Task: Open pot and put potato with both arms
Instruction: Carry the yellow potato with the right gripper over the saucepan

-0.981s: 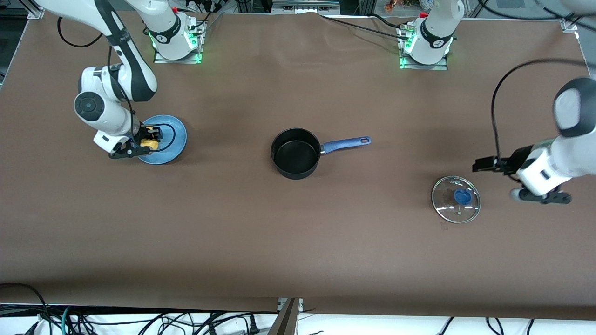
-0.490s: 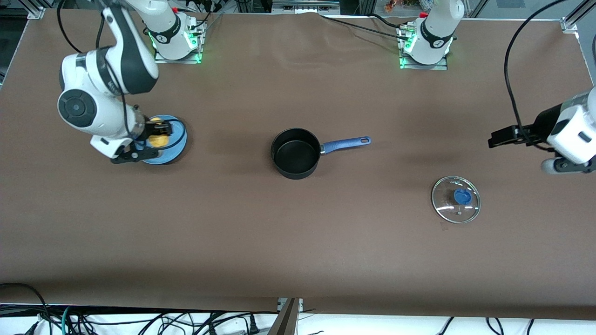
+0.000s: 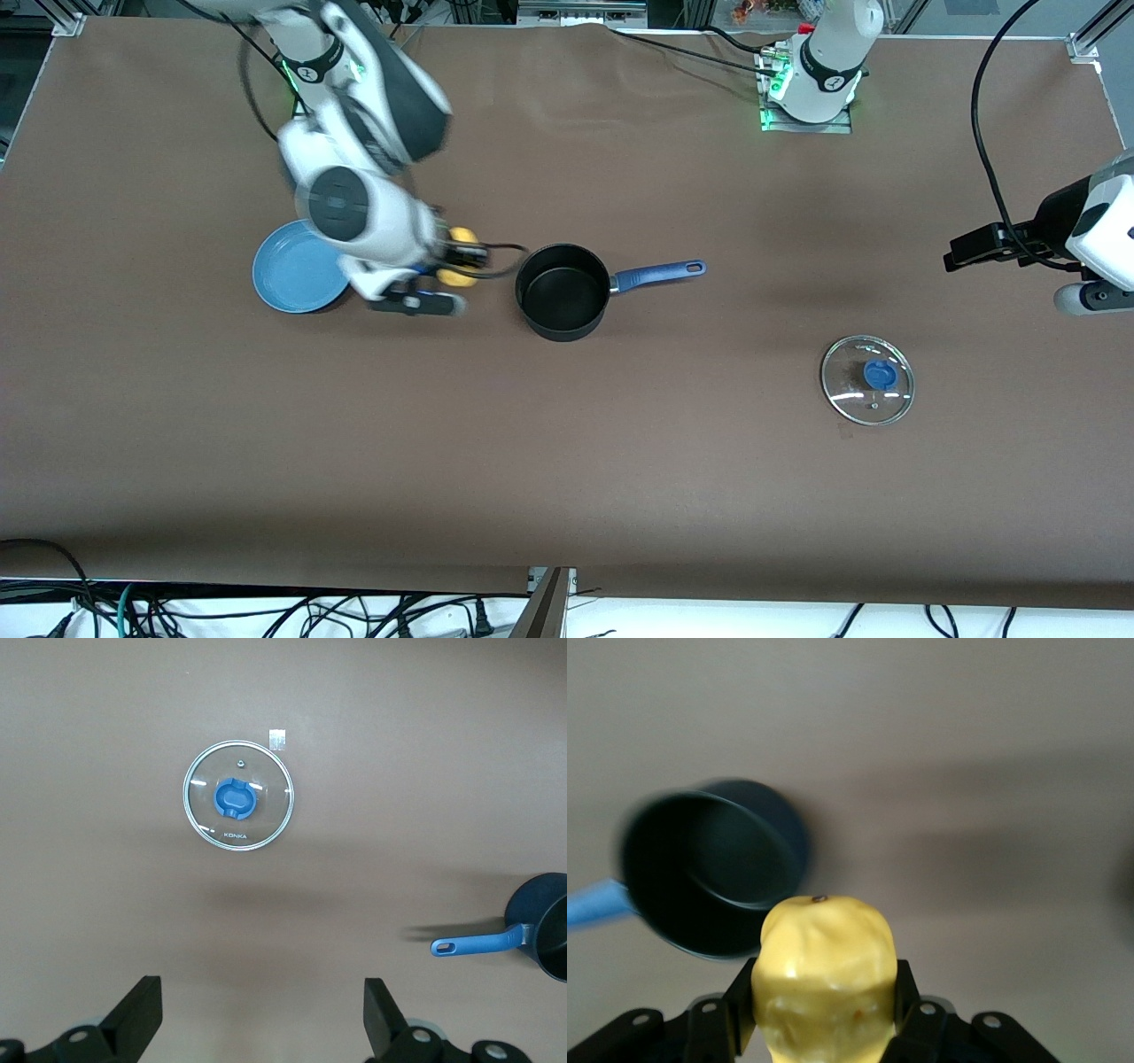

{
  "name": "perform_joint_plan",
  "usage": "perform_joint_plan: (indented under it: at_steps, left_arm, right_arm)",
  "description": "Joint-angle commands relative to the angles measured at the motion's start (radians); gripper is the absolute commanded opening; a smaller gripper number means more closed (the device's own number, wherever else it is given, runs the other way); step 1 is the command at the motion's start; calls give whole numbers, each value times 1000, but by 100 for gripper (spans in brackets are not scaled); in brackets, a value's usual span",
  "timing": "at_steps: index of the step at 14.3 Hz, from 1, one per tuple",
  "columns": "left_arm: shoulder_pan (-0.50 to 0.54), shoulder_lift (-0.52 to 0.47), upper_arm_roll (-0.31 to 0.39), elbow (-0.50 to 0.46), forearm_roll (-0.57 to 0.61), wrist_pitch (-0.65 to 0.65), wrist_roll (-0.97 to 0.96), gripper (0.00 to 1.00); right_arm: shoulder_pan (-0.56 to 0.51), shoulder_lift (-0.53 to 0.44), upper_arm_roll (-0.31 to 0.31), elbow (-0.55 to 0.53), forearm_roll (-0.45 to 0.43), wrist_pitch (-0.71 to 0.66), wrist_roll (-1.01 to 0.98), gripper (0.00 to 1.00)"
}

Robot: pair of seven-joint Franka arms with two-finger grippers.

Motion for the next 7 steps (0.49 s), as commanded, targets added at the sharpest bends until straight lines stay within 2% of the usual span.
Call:
perform_joint_plan:
  at_steps: [1,3,7]
  left_arm:
    - [-15,-1,13,6,6,-14,-8,100]
    - [-15,1,12,6,5,-14,-8,100]
    - [-13,1,13,6,14,-14,-8,100]
  right_arm:
    - [77,150,-7,128,-3,130,123,31]
    - [119,184,-14,128,-7,211,143,31]
    - [174,244,-27,125,-87,234,163,31]
